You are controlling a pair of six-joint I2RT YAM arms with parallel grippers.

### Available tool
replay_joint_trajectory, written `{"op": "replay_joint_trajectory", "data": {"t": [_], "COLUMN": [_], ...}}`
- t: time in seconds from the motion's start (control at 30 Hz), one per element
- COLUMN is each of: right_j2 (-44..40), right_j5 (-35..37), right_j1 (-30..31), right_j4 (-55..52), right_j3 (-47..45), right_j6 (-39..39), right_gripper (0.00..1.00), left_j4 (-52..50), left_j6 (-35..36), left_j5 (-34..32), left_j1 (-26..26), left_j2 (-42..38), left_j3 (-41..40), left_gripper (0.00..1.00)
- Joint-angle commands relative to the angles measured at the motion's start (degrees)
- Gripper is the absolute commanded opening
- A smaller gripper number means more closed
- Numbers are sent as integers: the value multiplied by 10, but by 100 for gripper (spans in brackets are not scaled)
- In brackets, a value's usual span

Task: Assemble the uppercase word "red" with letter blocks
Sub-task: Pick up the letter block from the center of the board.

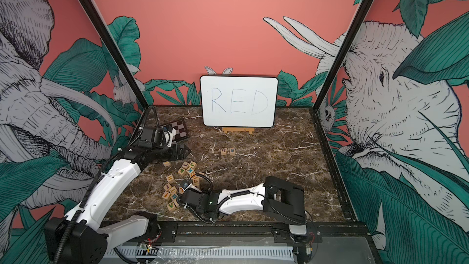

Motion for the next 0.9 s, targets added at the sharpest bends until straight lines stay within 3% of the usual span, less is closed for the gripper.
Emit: {"op": "replay_joint_trajectory", "data": {"t": [0.0, 0.87], "right_j2": [-14, 38], "right_j5": [9, -8], "right_j1": [7, 9], "right_j4": [1, -14], "right_j3": [9, 22], "right_j6": [-10, 15], "right_gripper": [66, 58], "left_j4": [-9, -8], "left_j6": [7, 7], "left_j5": [-8, -12], "left_j1": [4, 4], "left_j2": [-11, -17], "left_j3": [4, 1], "left_gripper": [85, 86]}}
